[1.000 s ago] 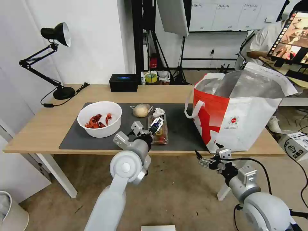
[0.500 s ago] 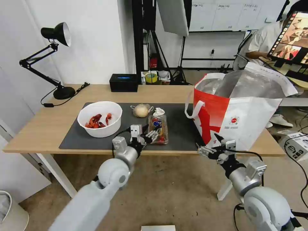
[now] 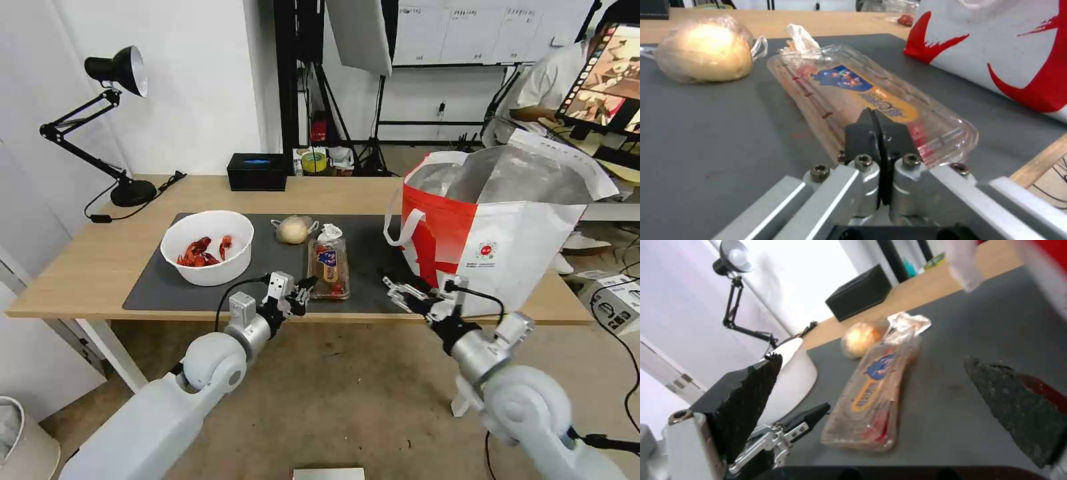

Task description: Pick up the trash from the table and place it into the takeout bag.

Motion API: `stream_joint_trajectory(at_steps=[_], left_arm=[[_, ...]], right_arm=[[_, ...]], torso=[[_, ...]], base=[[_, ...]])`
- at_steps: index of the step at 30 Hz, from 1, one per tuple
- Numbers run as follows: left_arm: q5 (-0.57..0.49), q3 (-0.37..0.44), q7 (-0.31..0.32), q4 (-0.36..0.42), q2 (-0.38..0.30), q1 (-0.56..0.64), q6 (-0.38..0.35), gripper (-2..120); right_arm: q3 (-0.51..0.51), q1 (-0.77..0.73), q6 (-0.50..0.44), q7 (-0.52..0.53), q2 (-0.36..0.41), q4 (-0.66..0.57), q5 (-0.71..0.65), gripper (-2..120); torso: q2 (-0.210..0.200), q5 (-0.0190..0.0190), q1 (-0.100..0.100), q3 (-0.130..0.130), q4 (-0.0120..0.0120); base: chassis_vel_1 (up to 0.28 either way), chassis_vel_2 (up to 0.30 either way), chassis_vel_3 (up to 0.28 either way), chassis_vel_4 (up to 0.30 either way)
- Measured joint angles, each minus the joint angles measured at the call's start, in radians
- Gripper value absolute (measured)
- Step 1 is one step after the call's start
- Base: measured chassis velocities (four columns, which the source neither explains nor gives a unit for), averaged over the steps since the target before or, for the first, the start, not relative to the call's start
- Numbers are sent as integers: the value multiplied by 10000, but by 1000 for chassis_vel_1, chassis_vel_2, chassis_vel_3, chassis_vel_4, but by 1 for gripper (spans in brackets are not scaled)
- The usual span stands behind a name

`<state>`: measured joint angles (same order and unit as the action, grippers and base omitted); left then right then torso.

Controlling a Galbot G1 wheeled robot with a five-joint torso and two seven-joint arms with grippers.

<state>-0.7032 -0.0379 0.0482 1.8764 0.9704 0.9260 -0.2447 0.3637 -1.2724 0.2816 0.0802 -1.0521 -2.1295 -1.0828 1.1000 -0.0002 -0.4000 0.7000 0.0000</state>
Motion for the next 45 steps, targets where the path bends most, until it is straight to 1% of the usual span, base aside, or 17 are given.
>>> stream_joint_trajectory(at_steps=[5,10,13,18,26,30,34,37,45], left_arm=[[-275,-172,-36,-9,-122,-161,187,0],[-529,-475,-176,-25,-209,-419,406,0],[-642,-806,-247,-144,-221,-663,572,0],[-665,-961,-266,-247,-206,-747,621,0],[-644,-1197,-266,-387,-327,-888,645,0],[-613,-1242,-258,-423,-400,-877,645,0],[-557,-1248,-240,-423,-424,-849,642,0],[-484,-1210,-200,-408,-431,-760,620,0],[-613,-1025,-155,-212,-506,-610,602,0]], right_arm=[[-591,888,128,287,-121,615,-526,100],[-885,1542,173,560,-151,1024,-1027,100],[-1100,2101,250,836,-224,1422,-1580,100],[-1346,2603,458,1125,-307,1807,-1836,100],[-1880,3706,1119,1923,-688,2662,-2218,100],[-2121,4284,1621,2644,-1067,3234,-2696,100],[-2209,4488,1960,2772,-1155,3462,-2748,100],[-2309,4790,2457,2765,-1263,3768,-2793,100],[-2585,5335,2767,2657,-1496,4297,-2838,100]], torso=[[0,1,0,0,1],[0,1,0,0,0],[0,1,-1,0,-1],[0,1,0,-1,-1],[-1,1,-1,0,0],[0,1,-1,0,0],[-1,2,-1,0,0],[-1,1,-1,0,-1],[0,1,0,0,-1]], base=[[0,0,0,0],[0,0,0,0],[0,0,0,0],[0,0,0,0],[0,0,0,0],[0,0,0,0],[0,0,0,0],[0,0,0,0],[0,0,0,0]])
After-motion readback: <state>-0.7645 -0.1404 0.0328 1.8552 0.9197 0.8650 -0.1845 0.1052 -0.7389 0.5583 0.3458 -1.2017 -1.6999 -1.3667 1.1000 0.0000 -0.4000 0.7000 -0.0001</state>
